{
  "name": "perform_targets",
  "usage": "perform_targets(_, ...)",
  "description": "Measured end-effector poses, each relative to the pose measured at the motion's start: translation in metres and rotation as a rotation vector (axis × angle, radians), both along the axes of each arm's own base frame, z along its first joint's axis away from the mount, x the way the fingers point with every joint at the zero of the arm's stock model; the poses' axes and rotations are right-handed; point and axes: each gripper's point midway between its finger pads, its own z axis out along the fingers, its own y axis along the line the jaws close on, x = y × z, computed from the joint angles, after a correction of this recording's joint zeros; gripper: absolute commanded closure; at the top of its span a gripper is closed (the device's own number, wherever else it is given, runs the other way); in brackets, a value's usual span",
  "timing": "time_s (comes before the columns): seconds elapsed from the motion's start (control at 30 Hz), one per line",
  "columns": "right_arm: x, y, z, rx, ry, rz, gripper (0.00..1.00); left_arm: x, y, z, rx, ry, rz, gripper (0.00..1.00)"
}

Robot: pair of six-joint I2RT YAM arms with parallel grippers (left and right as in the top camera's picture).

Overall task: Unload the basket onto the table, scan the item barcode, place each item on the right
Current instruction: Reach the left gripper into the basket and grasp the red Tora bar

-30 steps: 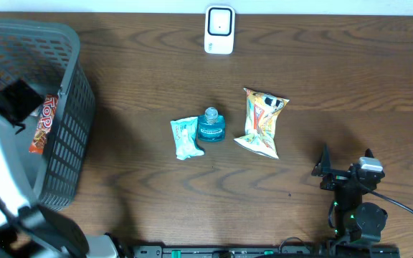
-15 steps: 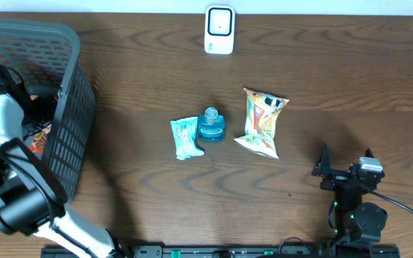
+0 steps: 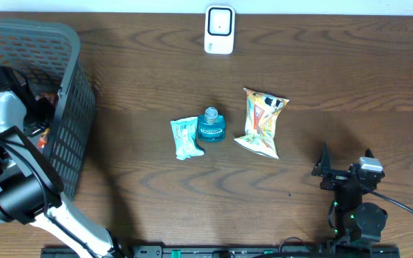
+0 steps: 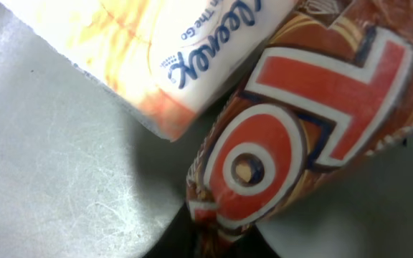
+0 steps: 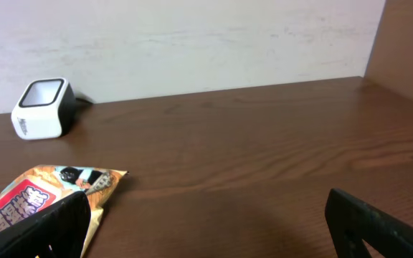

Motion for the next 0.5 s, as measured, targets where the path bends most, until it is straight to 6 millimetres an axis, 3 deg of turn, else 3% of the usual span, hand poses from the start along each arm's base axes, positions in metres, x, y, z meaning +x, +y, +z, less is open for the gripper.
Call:
perform_targets(0.27, 0.000, 0.000, 0.000, 0.000, 0.000, 0.000, 0.01, -0.005, -0.002, 0.003, -0.010, 0.013, 0.022, 0.93)
perform_targets(0.37, 0.000, 0.000, 0.000, 0.000, 0.000, 0.000, 0.01, -0.010, -0.004, 0.016, -0.002, 0.001, 0.041, 0.93)
perform_targets(0.43, 0.000, 0.000, 0.000, 0.000, 0.000, 0.000, 0.01, -0.010, -0.004, 0.038, 0.020, -0.044, 0.057, 0.93)
perform_targets(0.47, 0.000, 0.000, 0.000, 0.000, 0.000, 0.000, 0.01, -0.008, -0.003, 0.060, 0.046, -0.095, 0.070, 0.93)
perform_targets(0.5, 0.000, 0.000, 0.000, 0.000, 0.000, 0.000, 0.01, -0.006, -0.002, 0.095, 0.086, -0.178, 0.086, 0.93)
